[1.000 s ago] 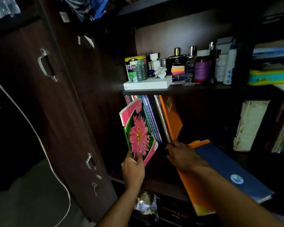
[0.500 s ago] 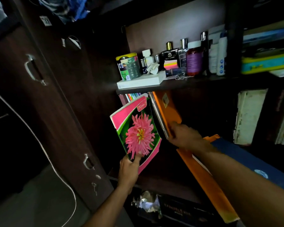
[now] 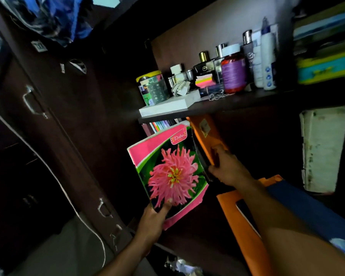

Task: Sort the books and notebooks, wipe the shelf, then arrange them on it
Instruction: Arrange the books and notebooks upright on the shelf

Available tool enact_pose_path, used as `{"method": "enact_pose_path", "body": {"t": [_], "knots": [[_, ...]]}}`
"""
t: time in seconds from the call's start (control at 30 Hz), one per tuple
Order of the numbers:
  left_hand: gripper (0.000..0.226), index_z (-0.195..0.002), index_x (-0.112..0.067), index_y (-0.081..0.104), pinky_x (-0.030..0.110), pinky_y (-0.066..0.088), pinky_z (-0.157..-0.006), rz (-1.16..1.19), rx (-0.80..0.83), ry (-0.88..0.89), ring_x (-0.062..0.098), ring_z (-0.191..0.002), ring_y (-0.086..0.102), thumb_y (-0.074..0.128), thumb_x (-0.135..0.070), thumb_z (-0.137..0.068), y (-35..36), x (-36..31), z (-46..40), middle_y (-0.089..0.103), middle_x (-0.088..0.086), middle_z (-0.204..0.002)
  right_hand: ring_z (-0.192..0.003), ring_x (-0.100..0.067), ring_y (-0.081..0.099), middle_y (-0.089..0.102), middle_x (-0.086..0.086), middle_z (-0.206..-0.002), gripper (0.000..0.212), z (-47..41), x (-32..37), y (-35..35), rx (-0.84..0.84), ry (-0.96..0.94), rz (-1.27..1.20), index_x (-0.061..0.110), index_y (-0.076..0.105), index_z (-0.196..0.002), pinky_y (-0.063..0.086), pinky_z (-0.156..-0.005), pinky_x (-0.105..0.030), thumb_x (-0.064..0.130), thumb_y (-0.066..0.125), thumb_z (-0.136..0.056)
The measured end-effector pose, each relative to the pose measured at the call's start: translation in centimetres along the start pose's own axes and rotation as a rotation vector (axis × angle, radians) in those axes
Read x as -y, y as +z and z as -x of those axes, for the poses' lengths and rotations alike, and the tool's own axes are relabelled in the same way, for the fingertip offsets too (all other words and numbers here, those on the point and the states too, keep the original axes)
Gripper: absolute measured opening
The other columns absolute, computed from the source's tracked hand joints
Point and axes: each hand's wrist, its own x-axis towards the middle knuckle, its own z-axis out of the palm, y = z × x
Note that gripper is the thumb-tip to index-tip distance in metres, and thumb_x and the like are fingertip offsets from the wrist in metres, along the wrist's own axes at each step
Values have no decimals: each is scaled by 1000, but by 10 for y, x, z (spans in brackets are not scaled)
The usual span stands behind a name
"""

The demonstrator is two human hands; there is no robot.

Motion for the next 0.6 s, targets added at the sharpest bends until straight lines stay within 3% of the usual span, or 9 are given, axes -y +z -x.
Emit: {"method": "enact_pose_path", "body": {"t": [0.13,0.27,0.33,0.4,0.5,0.6], "knots": [[25,-107,-48,57,20,36,-93,-44,14,0,-21,-103,47,63,-56,-83,3,-8,5,61,-37,-107,-115,-34,62,56,-12,-135,77,1,-1,-4,-32,42,-80,25,28,-148,55,-93,-46,23,75,-86],[28,-103,-42,62,19,40,-89,40,-45,-24,-21,-97,57,70,-56,-79,3,-4,8,67,-43,-94,-111,-37,63,59,-17,-128,71,4,0,-7,-33,45,-50,19,30,-148,53,-91,-42,20,70,-89],[27,-99,-40,62,21,40,-90,53,-71,-29,-13,-100,60,72,-58,-81,3,-2,12,72,-32,-92,-110,-35,64,59,-17,-128,75,5,-1,-7,-2,40,-79,19,28,-151,53,-90,-39,20,70,-89],[33,-99,-42,60,24,37,-94,25,-82,-26,-1,-103,59,72,-65,-80,5,-3,14,66,-29,-101,-112,-34,62,59,-15,-129,74,5,-3,-5,71,12,-109,20,29,-151,54,-92,-39,22,71,-90],[53,-102,-43,62,24,37,-96,1,-78,14,-11,-104,57,62,-79,-64,4,0,11,65,-30,-107,-117,-31,60,58,-10,-133,69,1,-7,0,159,-17,-92,25,29,-153,53,-95,-43,24,67,-94],[42,-104,-44,59,25,35,-101,20,-42,-5,3,-116,57,66,-75,-76,6,-3,12,62,-29,-112,-106,-34,65,63,-9,-121,52,-3,-11,0,169,30,-163,29,40,-147,56,-87,-45,17,52,-98]]}}
